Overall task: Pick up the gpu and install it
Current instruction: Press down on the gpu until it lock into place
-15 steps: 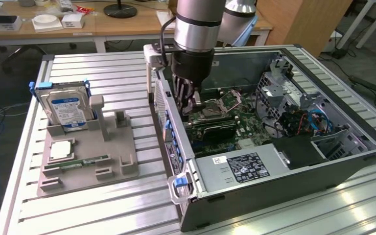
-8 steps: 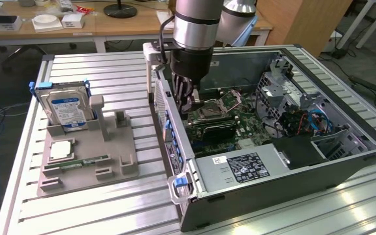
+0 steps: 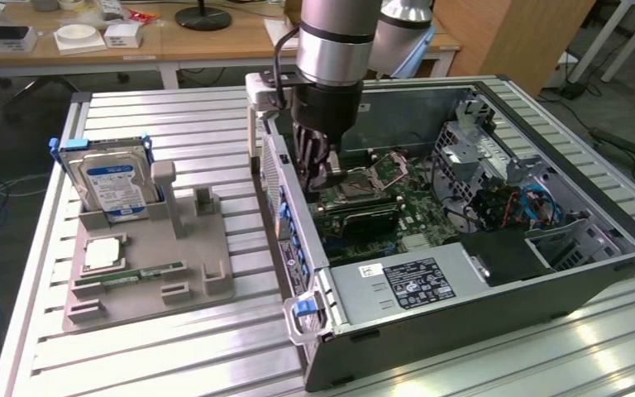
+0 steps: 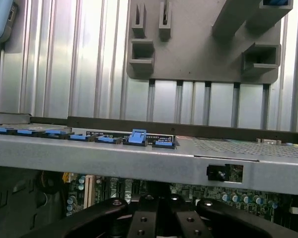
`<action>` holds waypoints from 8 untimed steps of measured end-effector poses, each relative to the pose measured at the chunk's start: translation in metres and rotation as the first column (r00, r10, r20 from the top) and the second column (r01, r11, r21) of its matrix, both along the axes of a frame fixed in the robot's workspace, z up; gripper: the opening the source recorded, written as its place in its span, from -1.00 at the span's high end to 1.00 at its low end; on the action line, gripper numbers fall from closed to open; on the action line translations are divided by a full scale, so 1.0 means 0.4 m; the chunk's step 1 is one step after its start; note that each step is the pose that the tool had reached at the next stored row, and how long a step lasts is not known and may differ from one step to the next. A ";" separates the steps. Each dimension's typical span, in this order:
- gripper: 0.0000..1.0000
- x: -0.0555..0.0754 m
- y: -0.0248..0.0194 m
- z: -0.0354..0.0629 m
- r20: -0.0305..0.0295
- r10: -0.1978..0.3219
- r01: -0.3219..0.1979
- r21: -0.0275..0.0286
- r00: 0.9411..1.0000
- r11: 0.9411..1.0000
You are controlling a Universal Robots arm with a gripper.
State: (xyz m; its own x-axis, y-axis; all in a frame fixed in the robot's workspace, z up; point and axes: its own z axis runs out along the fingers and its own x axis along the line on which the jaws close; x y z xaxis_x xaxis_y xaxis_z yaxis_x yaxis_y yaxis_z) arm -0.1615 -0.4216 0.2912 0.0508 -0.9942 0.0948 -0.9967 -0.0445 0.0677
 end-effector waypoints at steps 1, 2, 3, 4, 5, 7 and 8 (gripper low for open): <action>0.80 0.006 0.000 -0.001 0.000 0.000 0.000 0.001 1.000 1.000; 0.80 0.010 0.000 -0.003 0.000 0.000 0.000 0.002 1.000 1.000; 0.80 0.013 0.000 -0.006 0.000 0.001 -0.001 0.002 1.000 1.000; 0.80 0.015 0.000 -0.009 0.000 0.001 -0.001 0.002 1.000 1.000; 0.80 0.015 0.000 -0.014 0.000 0.001 -0.001 0.003 1.000 1.000; 0.80 0.015 0.000 -0.023 0.000 0.002 -0.002 0.004 1.000 1.000; 0.80 0.015 0.000 -0.028 0.000 0.002 -0.002 0.004 1.000 1.000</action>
